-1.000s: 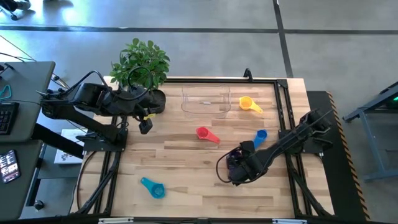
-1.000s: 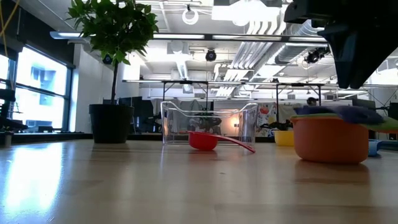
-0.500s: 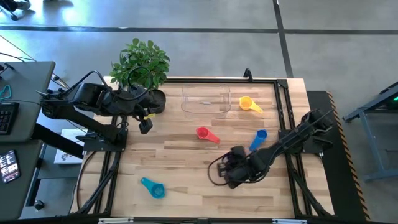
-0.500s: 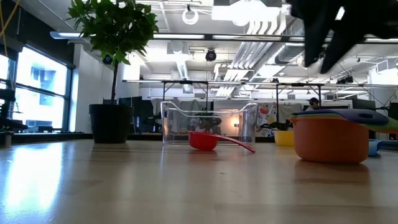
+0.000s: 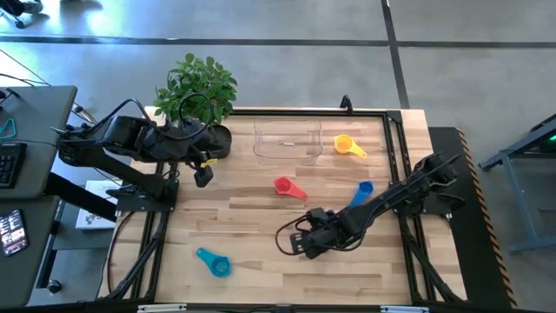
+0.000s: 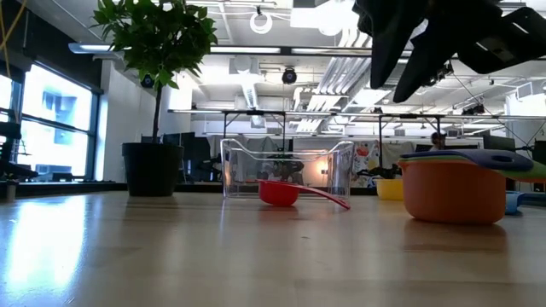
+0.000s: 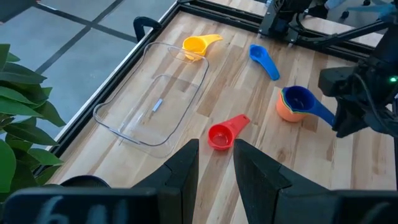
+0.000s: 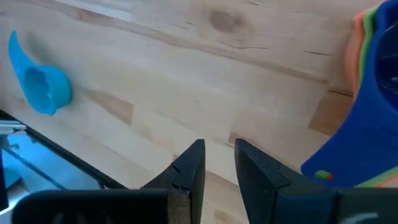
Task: Nest measuring cups in basket
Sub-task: Stack the purple measuring cup on top of the green measuring cup, then stack the yellow measuring cup on top of the purple measuring cup
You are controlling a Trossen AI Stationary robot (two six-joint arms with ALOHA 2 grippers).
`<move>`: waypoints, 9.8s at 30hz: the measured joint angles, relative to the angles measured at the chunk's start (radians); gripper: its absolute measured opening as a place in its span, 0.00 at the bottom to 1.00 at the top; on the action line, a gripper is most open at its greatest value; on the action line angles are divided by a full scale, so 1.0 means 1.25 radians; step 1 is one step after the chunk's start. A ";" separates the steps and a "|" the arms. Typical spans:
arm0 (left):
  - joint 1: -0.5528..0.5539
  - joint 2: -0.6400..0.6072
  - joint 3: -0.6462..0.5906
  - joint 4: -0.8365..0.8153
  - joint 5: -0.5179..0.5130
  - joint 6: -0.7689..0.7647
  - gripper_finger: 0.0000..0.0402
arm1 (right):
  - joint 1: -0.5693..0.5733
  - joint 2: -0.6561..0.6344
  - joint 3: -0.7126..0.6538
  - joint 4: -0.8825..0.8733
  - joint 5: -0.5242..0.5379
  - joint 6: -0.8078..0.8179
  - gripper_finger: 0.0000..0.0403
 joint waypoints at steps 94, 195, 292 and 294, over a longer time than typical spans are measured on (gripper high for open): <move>0.036 0.000 0.000 -0.001 -0.064 0.078 0.22 | -0.618 -0.155 0.228 -0.530 0.006 -1.241 0.19; 0.102 0.000 0.000 0.001 -0.070 0.069 0.22 | -0.817 -0.234 -0.240 -0.231 -0.081 -1.178 0.00; 0.102 0.002 -0.001 -0.002 -0.056 0.084 0.22 | -0.136 -0.012 -0.027 -0.222 -0.127 -0.248 0.06; 0.102 0.002 -0.001 -0.002 -0.056 0.084 0.22 | -0.136 -0.012 -0.027 -0.222 -0.129 -0.255 0.09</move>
